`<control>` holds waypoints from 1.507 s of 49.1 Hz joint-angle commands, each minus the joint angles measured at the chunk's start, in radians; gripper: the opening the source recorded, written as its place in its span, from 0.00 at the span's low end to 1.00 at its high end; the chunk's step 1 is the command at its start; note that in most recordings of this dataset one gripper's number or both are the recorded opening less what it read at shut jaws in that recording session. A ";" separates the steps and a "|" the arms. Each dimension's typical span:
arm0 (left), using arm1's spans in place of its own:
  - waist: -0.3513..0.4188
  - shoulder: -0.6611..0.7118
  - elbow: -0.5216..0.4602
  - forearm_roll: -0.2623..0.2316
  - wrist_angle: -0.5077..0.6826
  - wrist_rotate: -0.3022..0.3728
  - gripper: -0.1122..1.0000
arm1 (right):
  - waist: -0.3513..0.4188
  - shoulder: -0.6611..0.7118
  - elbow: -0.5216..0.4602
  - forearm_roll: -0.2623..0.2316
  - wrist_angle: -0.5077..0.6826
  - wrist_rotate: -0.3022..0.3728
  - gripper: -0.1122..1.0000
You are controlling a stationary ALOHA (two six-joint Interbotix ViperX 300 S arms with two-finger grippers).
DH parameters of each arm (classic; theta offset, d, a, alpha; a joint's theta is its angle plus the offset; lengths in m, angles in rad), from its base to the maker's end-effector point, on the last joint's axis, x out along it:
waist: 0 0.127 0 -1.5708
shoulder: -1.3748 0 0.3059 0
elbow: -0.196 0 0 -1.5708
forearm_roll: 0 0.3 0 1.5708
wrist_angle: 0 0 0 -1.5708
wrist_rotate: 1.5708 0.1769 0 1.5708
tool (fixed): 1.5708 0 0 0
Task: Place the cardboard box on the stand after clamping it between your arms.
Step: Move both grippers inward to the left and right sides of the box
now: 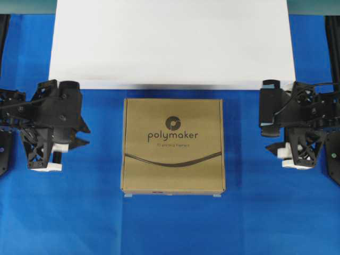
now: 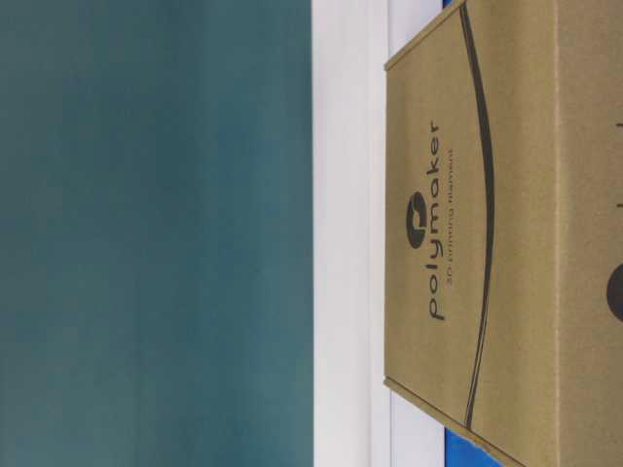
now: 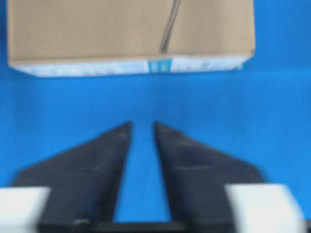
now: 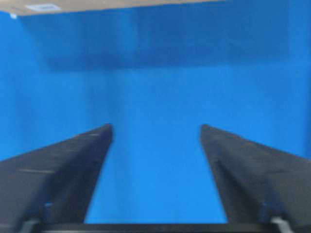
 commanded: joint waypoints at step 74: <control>0.064 0.420 0.041 0.003 -0.465 0.003 0.90 | -0.009 0.454 -0.040 -0.002 -0.509 -0.060 0.99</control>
